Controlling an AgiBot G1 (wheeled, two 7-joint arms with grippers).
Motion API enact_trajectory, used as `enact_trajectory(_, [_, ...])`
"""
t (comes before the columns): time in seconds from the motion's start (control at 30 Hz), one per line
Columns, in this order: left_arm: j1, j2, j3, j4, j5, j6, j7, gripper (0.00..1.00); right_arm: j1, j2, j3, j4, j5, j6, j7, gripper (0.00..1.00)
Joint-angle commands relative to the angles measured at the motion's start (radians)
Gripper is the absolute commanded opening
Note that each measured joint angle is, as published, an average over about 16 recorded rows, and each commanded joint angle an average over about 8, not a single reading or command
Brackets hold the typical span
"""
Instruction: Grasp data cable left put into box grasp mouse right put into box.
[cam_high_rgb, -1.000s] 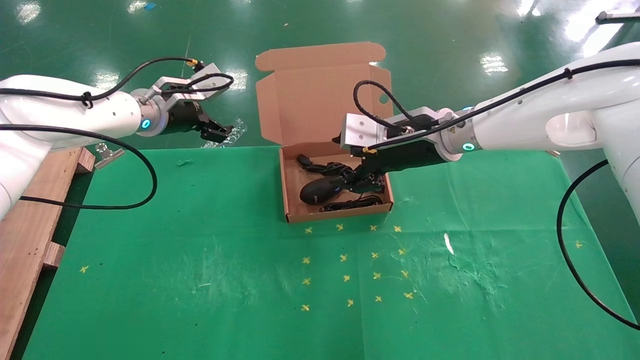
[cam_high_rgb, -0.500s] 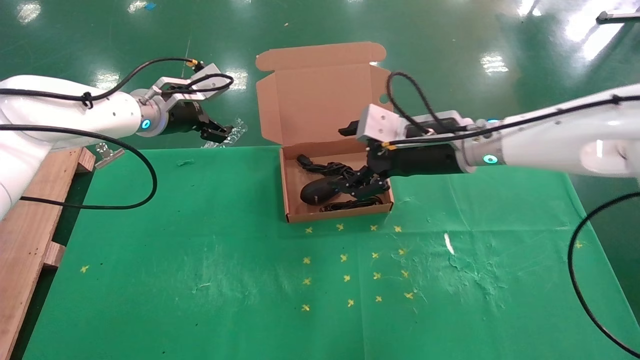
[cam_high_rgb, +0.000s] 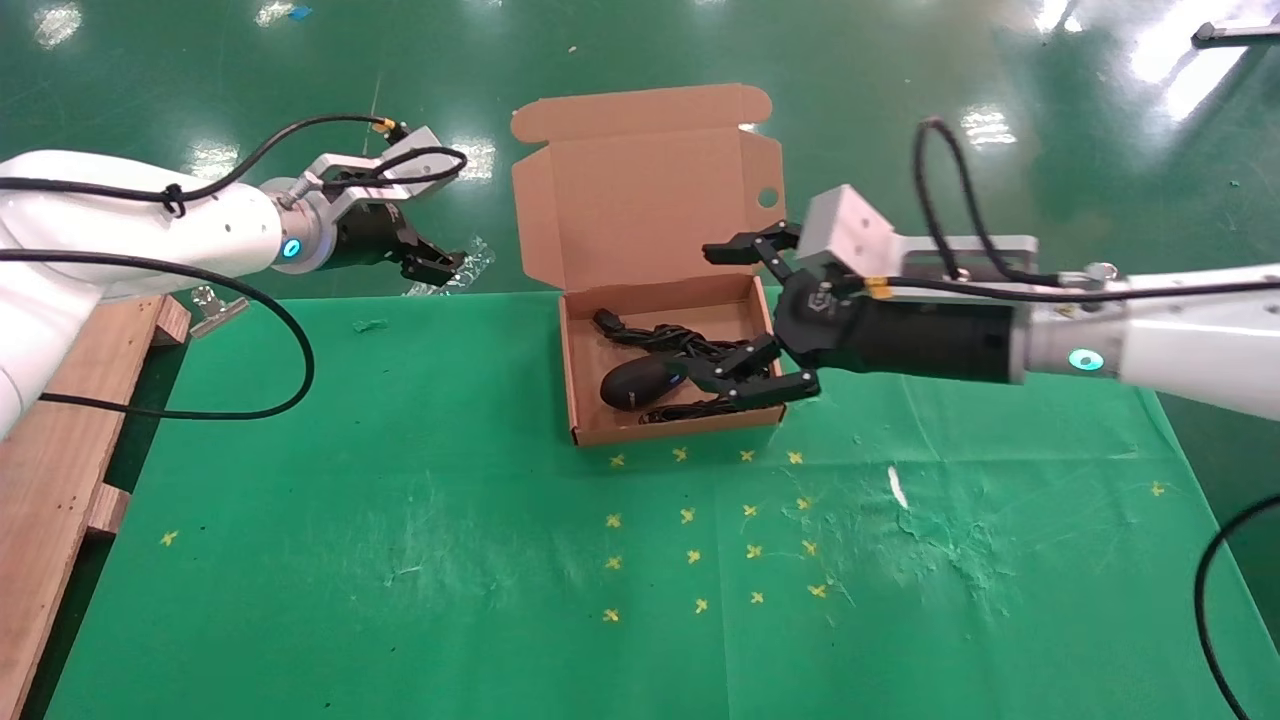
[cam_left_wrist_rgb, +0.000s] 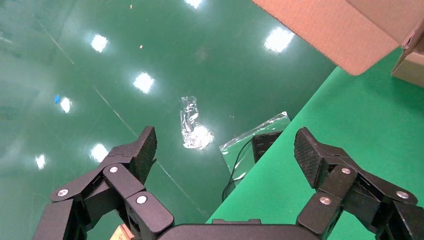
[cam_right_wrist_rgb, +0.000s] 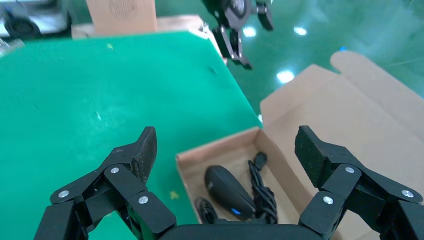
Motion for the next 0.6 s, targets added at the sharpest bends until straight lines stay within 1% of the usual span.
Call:
enact_trajectory(0.03, [0.007, -0.006, -0.007, -0.009, -0.010, 0.009, 0.001, 1.00, -0.024, 0.024, 0.013, 0.036, 0.030, -0.010, 0.020, 1.00])
enact_trajectory(0.6, [0.198, -0.193, -0.219, -0.294, -0.294, 0.272, 0.042, 1.00, -0.224, 0.230, 0.119, 0.339, 0.282, -0.097, 0.187, 1.00])
